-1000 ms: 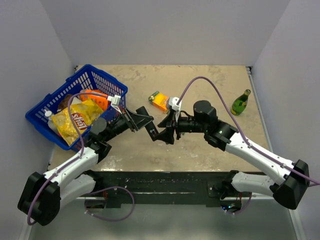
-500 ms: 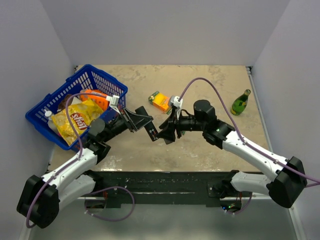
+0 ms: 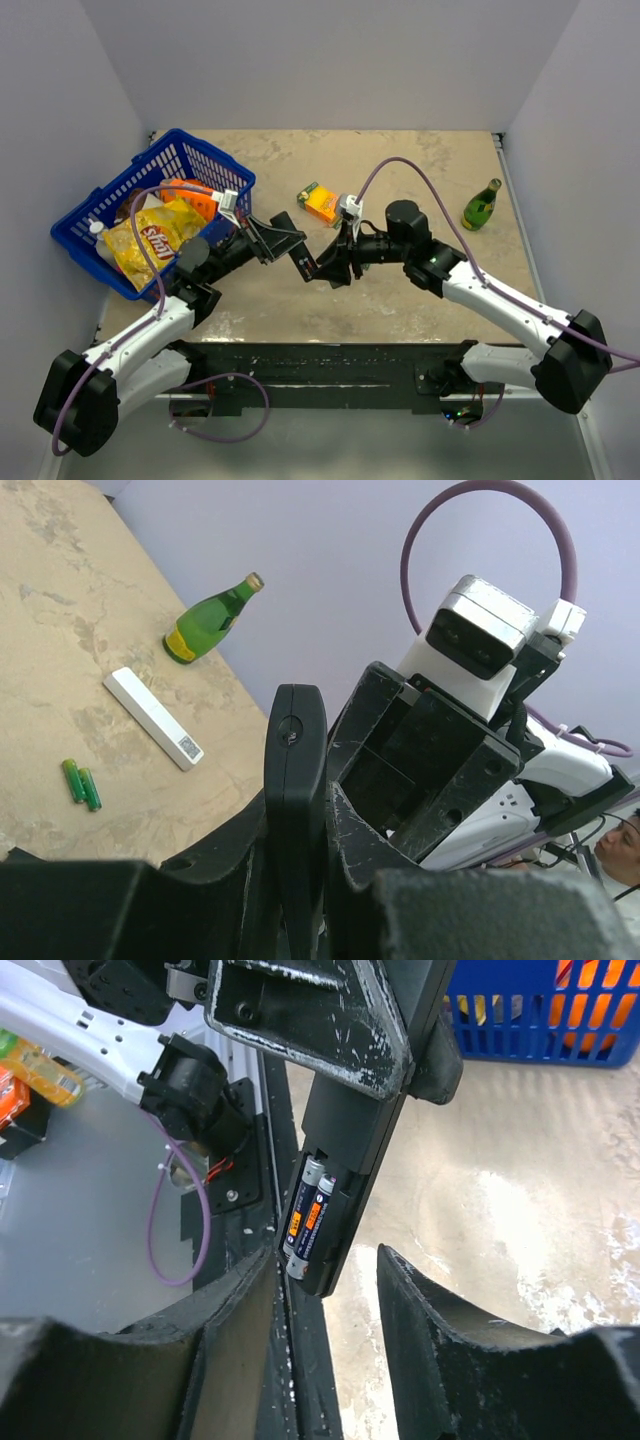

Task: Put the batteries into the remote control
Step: Load the battery into the remote control, then pick up the battery cover at the center of the board.

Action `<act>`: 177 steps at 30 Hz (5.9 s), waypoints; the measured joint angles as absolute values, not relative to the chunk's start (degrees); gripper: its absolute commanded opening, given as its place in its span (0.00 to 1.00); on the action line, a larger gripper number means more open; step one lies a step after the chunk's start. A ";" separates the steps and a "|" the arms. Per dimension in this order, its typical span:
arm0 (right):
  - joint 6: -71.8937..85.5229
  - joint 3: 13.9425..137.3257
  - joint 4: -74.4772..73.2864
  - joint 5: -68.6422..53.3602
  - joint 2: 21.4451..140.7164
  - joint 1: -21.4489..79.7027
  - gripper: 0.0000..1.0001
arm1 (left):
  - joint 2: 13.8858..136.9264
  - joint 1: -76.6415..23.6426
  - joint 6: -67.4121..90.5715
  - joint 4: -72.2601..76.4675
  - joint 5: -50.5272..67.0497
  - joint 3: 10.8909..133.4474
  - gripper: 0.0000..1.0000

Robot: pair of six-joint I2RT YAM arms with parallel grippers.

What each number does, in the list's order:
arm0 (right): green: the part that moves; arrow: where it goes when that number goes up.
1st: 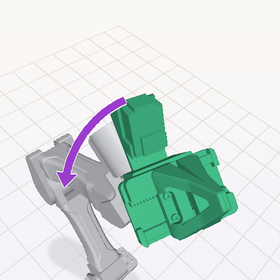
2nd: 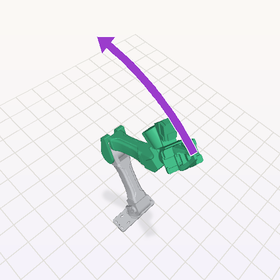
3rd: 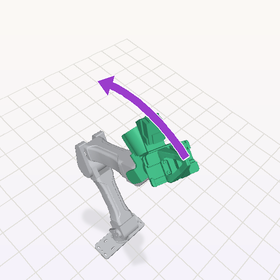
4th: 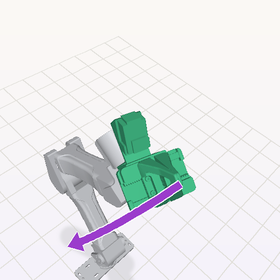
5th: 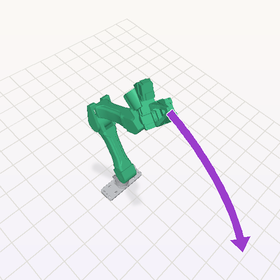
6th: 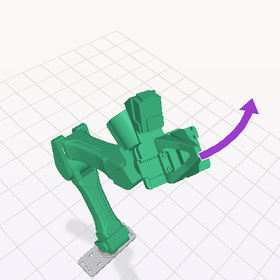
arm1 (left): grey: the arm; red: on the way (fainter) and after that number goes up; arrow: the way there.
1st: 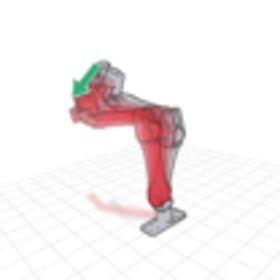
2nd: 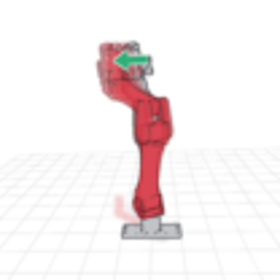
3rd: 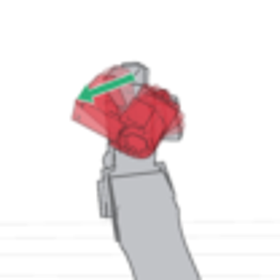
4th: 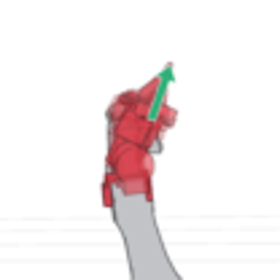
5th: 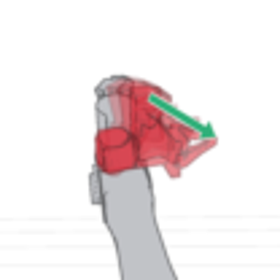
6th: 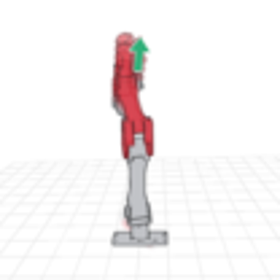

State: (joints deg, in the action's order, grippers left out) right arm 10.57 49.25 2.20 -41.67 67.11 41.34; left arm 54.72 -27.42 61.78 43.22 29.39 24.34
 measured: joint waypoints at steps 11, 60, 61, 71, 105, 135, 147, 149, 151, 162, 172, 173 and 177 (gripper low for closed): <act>12.67 49.15 4.78 -44.58 69.78 41.34 0.29 | 54.74 -27.40 62.11 44.16 29.39 24.36 0.00; 18.94 52.82 -20.23 -3.11 75.07 44.86 0.78 | 40.07 -27.53 42.22 13.28 4.12 25.98 0.00; 19.25 52.84 -21.32 -1.67 76.64 45.71 0.77 | 39.81 -27.53 42.19 13.47 3.79 25.30 0.00; 22.28 57.30 -26.06 5.37 87.50 50.61 0.59 | 39.68 -27.53 42.35 15.55 1.96 18.83 0.00; 23.27 68.51 -30.89 11.90 106.30 51.35 0.53 | 35.92 -27.53 42.44 17.08 -0.40 17.08 0.00; 20.69 68.29 -32.60 8.05 106.04 47.88 0.54 | 35.59 -27.53 42.48 17.10 0.80 17.08 0.00; 18.09 71.68 -33.82 7.11 108.53 47.88 0.55 | 35.40 -27.53 42.87 17.10 1.10 17.08 0.00; 17.87 72.03 -34.04 6.94 108.79 47.88 0.54 | 35.42 -27.53 42.87 17.10 1.13 17.08 0.00; 17.52 72.40 -34.28 6.83 109.12 47.86 0.45 | 35.53 -27.53 42.87 17.10 1.23 17.08 0.00; 16.43 71.44 -33.39 6.28 108.20 47.79 0.25 | 37.50 -27.53 44.16 19.05 1.65 16.97 0.00; 15.42 67.64 -33.63 6.50 101.89 48.34 0.24 | 43.64 -27.53 49.12 26.24 2.28 14.39 0.00; 15.20 67.59 -33.63 6.52 100.57 48.58 0.24 | 44.60 -27.53 49.82 27.00 2.42 14.13 0.00; 14.33 67.57 -33.61 6.59 94.85 49.95 0.24 | 48.51 -27.53 52.77 30.72 2.94 13.34 0.00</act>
